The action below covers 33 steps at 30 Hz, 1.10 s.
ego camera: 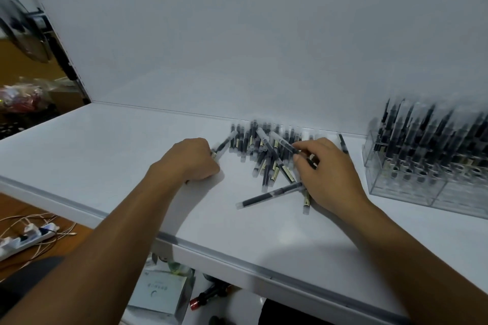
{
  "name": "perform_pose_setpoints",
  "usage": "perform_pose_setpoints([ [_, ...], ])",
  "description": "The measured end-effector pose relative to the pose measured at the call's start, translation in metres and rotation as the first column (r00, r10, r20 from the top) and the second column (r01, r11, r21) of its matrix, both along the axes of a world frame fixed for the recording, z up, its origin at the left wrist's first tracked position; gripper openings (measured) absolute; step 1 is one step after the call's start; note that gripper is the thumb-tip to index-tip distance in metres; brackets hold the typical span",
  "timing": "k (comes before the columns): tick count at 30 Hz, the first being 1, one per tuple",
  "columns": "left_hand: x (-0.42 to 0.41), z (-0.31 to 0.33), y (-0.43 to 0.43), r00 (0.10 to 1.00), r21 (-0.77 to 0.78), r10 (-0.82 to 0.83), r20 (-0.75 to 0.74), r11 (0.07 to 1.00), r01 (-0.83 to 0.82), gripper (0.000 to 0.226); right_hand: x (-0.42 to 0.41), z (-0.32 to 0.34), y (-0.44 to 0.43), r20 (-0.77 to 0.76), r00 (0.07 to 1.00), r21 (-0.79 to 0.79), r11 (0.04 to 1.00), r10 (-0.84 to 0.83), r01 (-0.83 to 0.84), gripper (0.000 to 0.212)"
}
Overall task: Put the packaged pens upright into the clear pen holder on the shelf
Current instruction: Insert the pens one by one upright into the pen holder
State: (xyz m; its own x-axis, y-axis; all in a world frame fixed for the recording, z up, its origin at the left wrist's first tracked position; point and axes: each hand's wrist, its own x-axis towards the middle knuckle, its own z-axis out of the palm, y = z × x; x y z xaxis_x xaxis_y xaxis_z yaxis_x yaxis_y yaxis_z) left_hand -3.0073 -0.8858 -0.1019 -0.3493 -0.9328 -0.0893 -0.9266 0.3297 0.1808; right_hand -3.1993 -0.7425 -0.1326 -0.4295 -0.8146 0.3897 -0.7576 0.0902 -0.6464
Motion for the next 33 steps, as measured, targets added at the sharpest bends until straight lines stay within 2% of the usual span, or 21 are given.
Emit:
perform_pose_setpoints([
  [2,-0.003,-0.004,-0.001,0.999,-0.044,-0.023,0.035,0.999,0.025,0.016,0.0,0.0,0.001,0.003,1.0,-0.009,1.0,0.002,-0.002,0.025],
  [4,-0.004,-0.01,-0.004,0.999,-0.063,-0.037,0.016,0.997,0.038,0.012,-0.001,-0.001,0.002,0.01,1.0,-0.018,1.0,0.003,-0.003,0.022],
  [8,-0.001,-0.017,-0.003,0.984,-0.113,-0.046,-0.174,0.993,0.027,0.02,0.0,0.002,0.005,0.095,0.995,-0.048,0.999,0.017,-0.012,0.011],
  [11,0.002,-0.016,-0.001,0.928,-0.102,-0.06,-0.369,0.994,0.023,0.023,0.002,0.004,0.007,0.178,0.983,-0.08,0.997,0.038,-0.024,0.007],
  [15,-0.001,-0.004,0.01,0.887,-0.116,-0.097,-0.452,0.992,0.049,0.025,0.003,0.008,0.011,0.303,0.95,-0.131,0.991,0.074,-0.035,0.008],
  [17,-0.007,0.002,0.02,0.799,-0.067,-0.104,-0.592,0.995,0.08,0.027,0.003,0.015,0.017,0.349,0.932,-0.159,0.986,0.097,-0.044,0.011],
  [20,-0.022,0.014,0.044,0.569,0.044,-0.055,-0.82,0.986,0.158,0.032,-0.004,0.03,0.029,0.347,0.932,-0.184,0.982,0.104,-0.041,0.016],
  [23,-0.044,0.02,0.073,0.392,0.119,-0.002,-0.92,0.951,0.285,0.032,-0.019,0.039,0.048,0.355,0.931,-0.204,0.979,0.087,-0.014,0.009],
  [29,-0.091,0.003,0.119,0.179,0.177,0.092,-0.98,0.815,0.552,0.027,-0.06,0.044,0.1,0.4,0.917,-0.244,0.964,-0.002,0.108,0.006],
  [33,-0.118,-0.006,0.146,0.14,0.166,0.098,-0.985,0.73,0.662,0.032,-0.09,0.052,0.132,0.422,0.903,-0.306,0.926,-0.074,0.219,0.008],
])
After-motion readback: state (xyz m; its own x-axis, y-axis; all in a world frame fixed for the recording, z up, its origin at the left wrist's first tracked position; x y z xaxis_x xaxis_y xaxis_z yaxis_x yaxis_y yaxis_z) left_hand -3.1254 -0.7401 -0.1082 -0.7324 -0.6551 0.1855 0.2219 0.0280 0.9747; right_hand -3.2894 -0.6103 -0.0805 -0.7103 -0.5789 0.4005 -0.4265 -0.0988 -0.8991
